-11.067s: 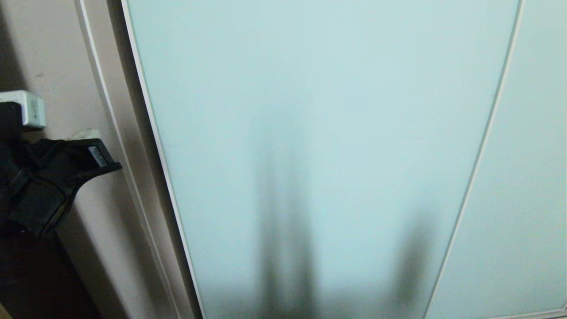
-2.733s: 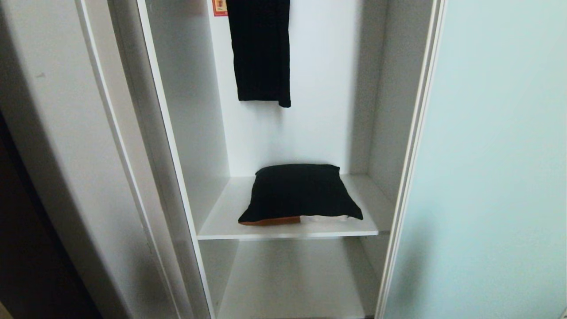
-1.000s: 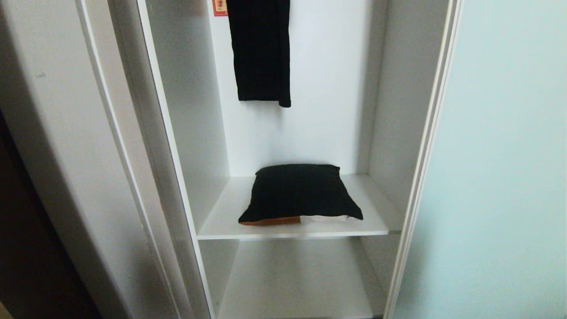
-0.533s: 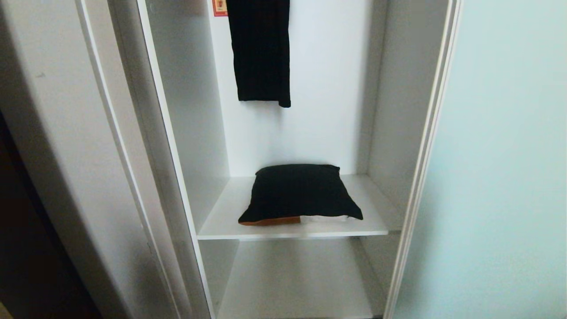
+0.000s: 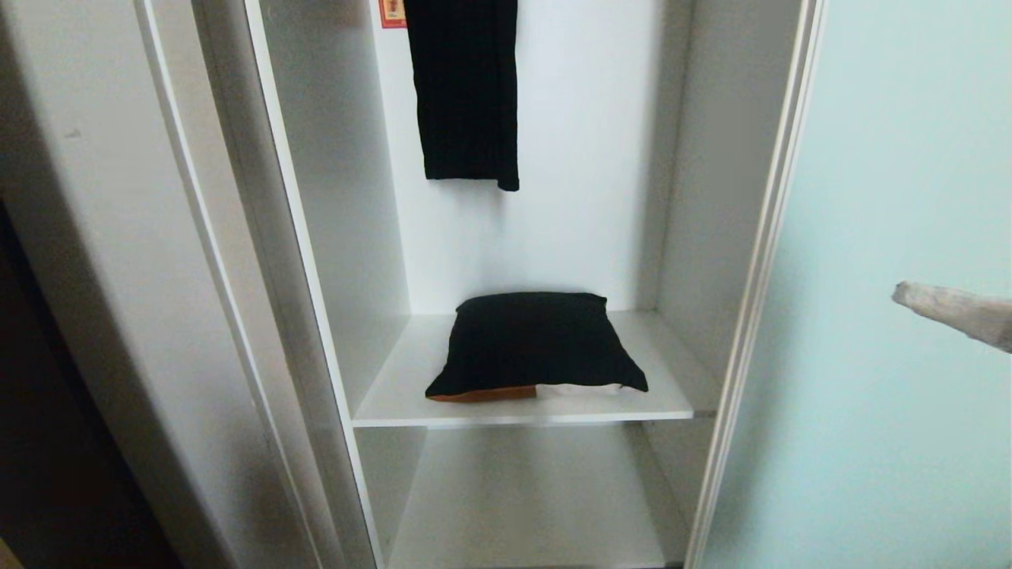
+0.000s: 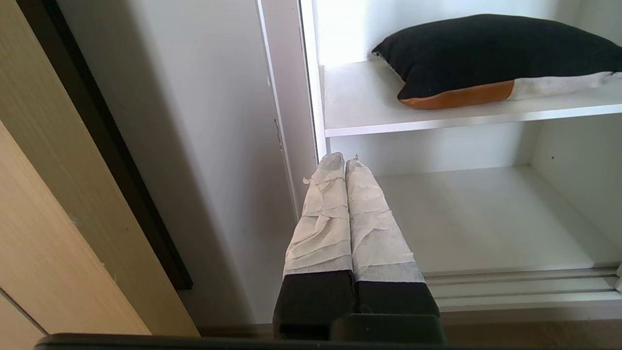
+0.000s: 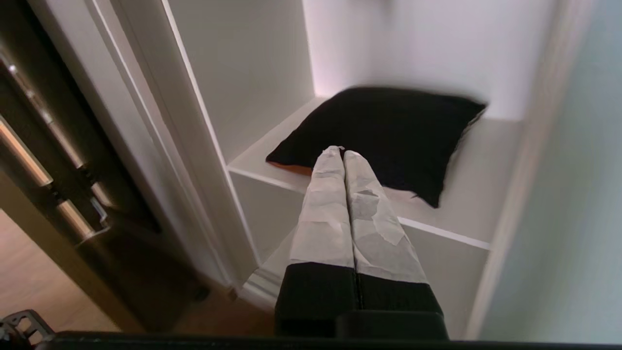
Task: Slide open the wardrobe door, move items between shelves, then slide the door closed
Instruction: Place the pillow on the lower shelf
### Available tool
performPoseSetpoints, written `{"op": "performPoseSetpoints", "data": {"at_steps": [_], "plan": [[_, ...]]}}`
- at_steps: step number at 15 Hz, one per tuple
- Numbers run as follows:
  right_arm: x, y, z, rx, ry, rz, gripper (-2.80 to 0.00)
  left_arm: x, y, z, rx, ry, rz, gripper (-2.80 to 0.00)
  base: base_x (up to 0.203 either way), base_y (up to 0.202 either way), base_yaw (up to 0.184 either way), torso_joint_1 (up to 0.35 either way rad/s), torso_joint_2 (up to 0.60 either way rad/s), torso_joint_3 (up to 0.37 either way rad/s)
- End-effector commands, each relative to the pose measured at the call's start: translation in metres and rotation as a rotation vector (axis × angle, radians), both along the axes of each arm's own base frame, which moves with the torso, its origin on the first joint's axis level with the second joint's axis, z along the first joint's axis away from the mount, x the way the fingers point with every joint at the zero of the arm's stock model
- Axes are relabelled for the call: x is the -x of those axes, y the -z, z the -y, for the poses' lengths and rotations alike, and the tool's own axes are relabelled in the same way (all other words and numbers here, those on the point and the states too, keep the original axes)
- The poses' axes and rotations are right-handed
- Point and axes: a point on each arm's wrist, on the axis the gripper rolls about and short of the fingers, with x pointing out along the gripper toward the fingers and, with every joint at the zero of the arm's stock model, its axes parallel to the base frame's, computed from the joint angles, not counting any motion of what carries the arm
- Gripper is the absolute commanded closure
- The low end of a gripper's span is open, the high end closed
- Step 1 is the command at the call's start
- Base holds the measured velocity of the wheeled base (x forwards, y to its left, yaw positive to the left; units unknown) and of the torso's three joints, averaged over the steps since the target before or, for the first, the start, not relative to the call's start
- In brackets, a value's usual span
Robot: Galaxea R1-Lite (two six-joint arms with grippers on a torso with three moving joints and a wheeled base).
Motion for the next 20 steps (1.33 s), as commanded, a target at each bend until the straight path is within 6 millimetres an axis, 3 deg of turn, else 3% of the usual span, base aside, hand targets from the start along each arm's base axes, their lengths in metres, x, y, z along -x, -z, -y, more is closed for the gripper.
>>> {"op": "performPoseSetpoints", "data": {"at_steps": [1, 4, 12, 20], "plan": [[-0.047, 0.020, -0.008, 0.010, -0.003, -0.100, 0.00, 0.000, 0.000, 0.000, 0.000, 0.000, -0.003, 0.00, 0.000, 0.000, 0.000, 0.000, 0.00, 0.000], [-0.081, 0.029, -0.016, -0.010, 0.040, -0.108, 0.00, 0.000, 0.000, 0.000, 0.000, 0.000, -0.003, 0.00, 0.000, 0.000, 0.000, 0.000, 0.00, 0.000], [-0.135, 0.032, -0.035, -0.124, 0.207, -0.158, 0.00, 0.000, 0.000, 0.000, 0.000, 0.000, -0.003, 0.00, 0.000, 0.000, 0.000, 0.000, 0.00, 0.000], [-0.169, 0.038, -0.040, -0.163, 0.290, -0.181, 0.00, 0.000, 0.000, 0.000, 0.000, 0.000, -0.003, 0.00, 0.000, 0.000, 0.000, 0.000, 0.00, 0.000]]}}
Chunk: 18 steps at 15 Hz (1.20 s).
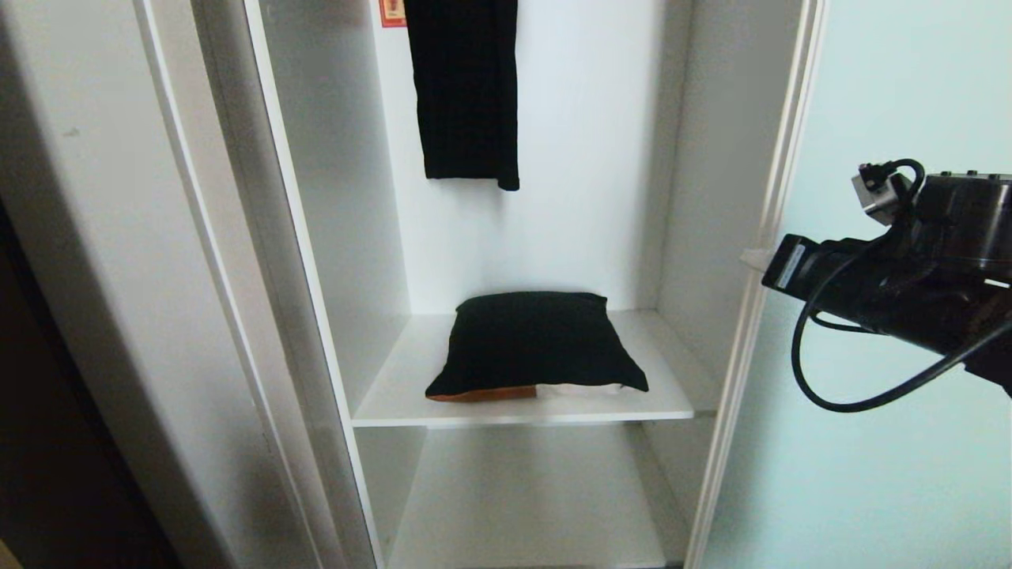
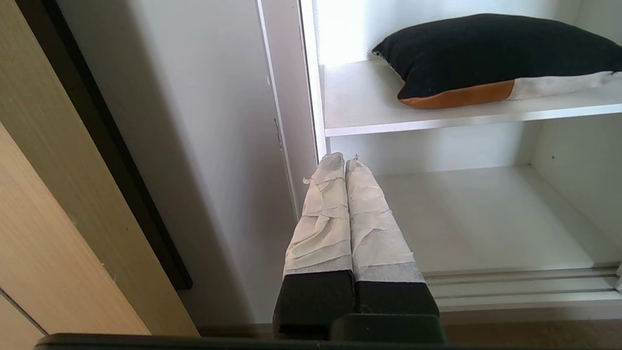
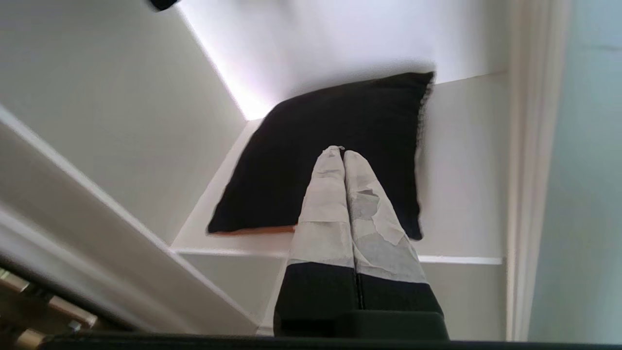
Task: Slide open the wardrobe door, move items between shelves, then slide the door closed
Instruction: Place the pillow on the lower shelf
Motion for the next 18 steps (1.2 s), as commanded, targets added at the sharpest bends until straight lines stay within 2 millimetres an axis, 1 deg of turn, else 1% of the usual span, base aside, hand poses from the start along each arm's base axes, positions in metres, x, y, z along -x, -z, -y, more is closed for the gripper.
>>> {"op": "performPoseSetpoints", "data": {"at_steps": [1, 4, 6, 14, 18], "plan": [[-0.014, 0.007, -0.003, 0.003, 0.012, -0.016, 0.00, 0.000, 0.000, 0.000, 0.000, 0.000, -0.003, 0.00, 0.000, 0.000, 0.000, 0.000, 0.00, 0.000], [-0.027, 0.007, -0.004, -0.006, 0.057, -0.013, 0.00, 0.000, 0.000, 0.000, 0.000, 0.000, -0.003, 0.00, 0.000, 0.000, 0.000, 0.000, 0.00, 0.000], [-0.034, 0.006, -0.001, -0.045, 0.101, -0.013, 0.00, 0.000, 0.000, 0.000, 0.000, 0.000, -0.003, 0.00, 0.000, 0.000, 0.000, 0.000, 0.00, 0.000], [-0.046, 0.007, 0.020, -0.048, 0.163, -0.009, 0.00, 0.000, 0.000, 0.000, 0.000, 0.000, -0.003, 0.00, 0.000, 0.000, 0.000, 0.000, 0.00, 0.000], [-0.052, 0.011, 0.030, -0.047, 0.191, -0.019, 0.00, 0.000, 0.000, 0.000, 0.000, 0.000, -0.003, 0.00, 0.000, 0.000, 0.000, 0.000, 0.00, 0.000]]}}
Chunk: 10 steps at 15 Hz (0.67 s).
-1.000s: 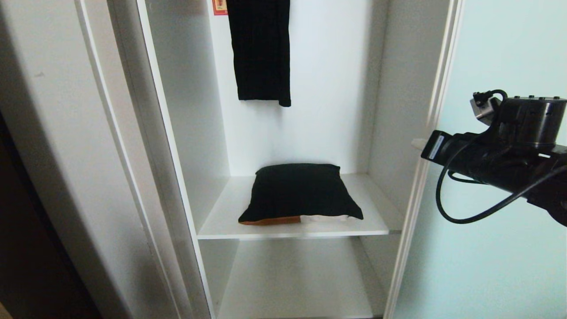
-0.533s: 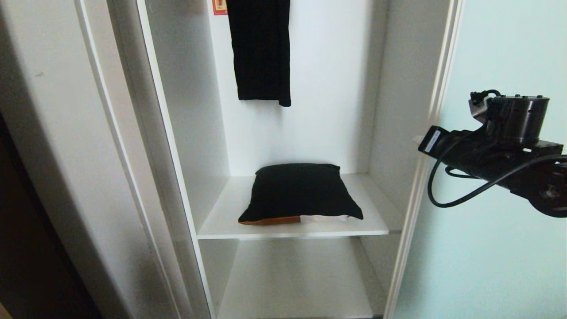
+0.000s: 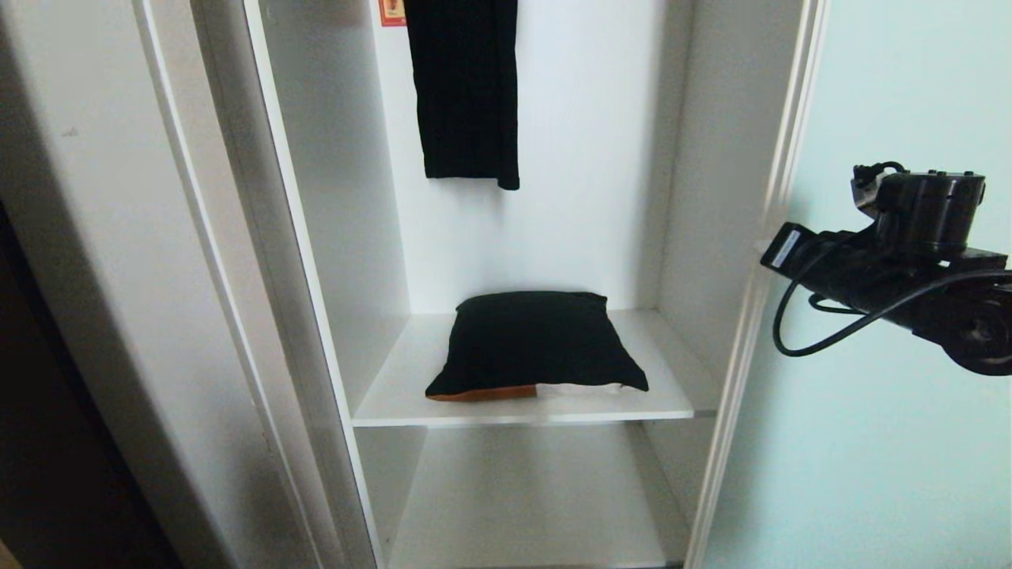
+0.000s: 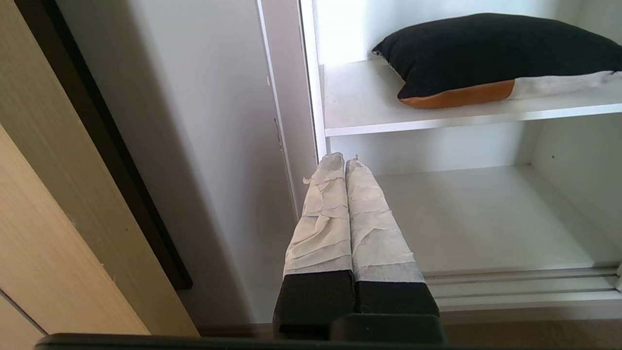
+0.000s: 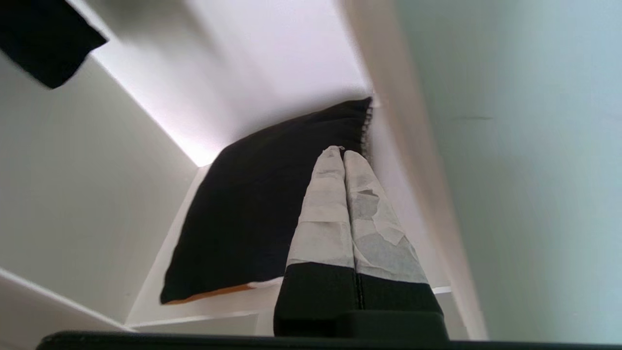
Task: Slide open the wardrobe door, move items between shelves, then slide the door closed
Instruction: Place the pillow on the lower shelf
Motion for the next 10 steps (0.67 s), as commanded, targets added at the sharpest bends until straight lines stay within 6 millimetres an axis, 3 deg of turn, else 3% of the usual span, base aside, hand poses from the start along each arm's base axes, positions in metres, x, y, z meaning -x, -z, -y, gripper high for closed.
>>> {"op": "performPoseSetpoints", "data": {"at_steps": [1, 7, 10], "plan": [[-0.004, 0.001, 0.005, -0.002, 0.013, 0.002, 0.00, 0.000, 0.000, 0.000, -0.001, 0.000, -0.003, 0.00, 0.000, 0.000, 0.000, 0.000, 0.00, 0.000], [-0.016, 0.006, 0.022, -0.002, 0.058, -0.007, 0.00, 0.000, 0.000, 0.000, -0.001, 0.000, -0.003, 0.00, 0.000, 0.000, 0.000, 0.000, 0.00, 0.000], [-0.004, 0.001, 0.026, -0.014, 0.031, -0.003, 0.00, 0.000, 0.000, 0.000, -0.001, 0.000, -0.003, 0.00, 0.000, 0.000, 0.000, 0.000, 0.00, 0.000]]}}
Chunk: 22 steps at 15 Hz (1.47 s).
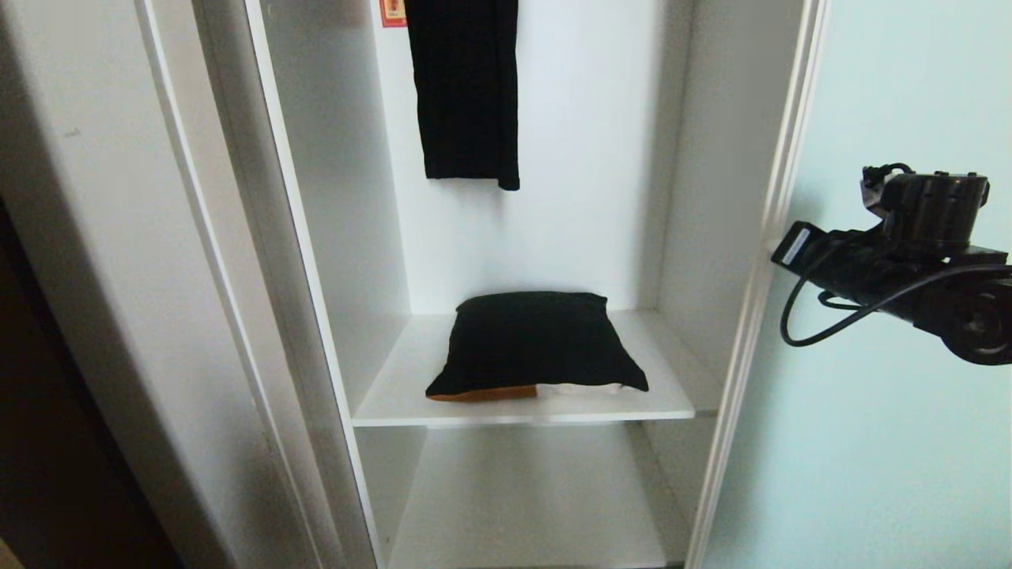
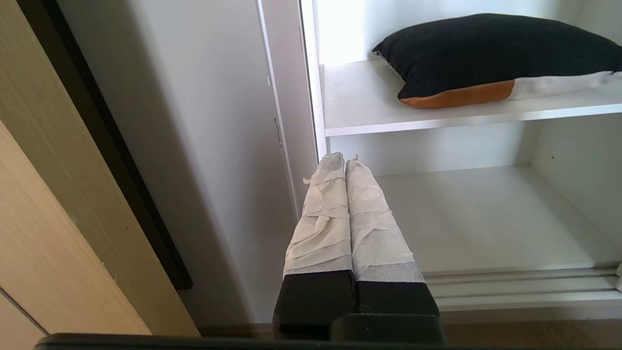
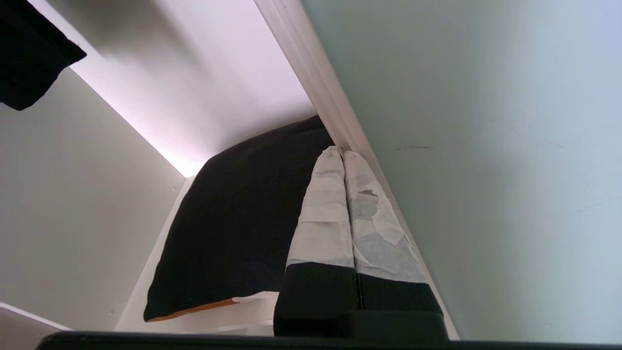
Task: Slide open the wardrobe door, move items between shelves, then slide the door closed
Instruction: Place the pillow on the lower shelf
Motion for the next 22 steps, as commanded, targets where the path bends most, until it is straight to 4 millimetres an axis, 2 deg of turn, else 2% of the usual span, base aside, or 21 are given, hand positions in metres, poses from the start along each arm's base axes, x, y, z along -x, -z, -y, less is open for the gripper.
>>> {"op": "performPoseSetpoints", "data": {"at_steps": [1, 6, 11, 22], "plan": [[0.013, -0.005, 0.001, -0.028, -0.050, 0.002, 0.00, 0.000, 0.000, 0.000, 0.000, 0.000, -0.003, 0.00, 0.000, 0.000, 0.000, 0.000, 0.00, 0.000], [0.008, -0.001, 0.025, -0.036, 0.001, -0.006, 0.00, 0.000, 0.000, 0.000, 0.000, 0.000, -0.003, 0.00, 0.000, 0.000, 0.000, 0.000, 0.00, 0.000], [0.009, -0.002, 0.027, -0.036, 0.002, -0.005, 0.00, 0.000, 0.000, 0.000, 0.000, 0.000, -0.003, 0.00, 0.000, 0.000, 0.000, 0.000, 0.00, 0.000], [-0.003, 0.011, 0.069, -0.047, 0.067, -0.028, 0.00, 0.000, 0.000, 0.000, 0.000, 0.000, -0.003, 0.00, 0.000, 0.000, 0.000, 0.000, 0.00, 0.000]]}}
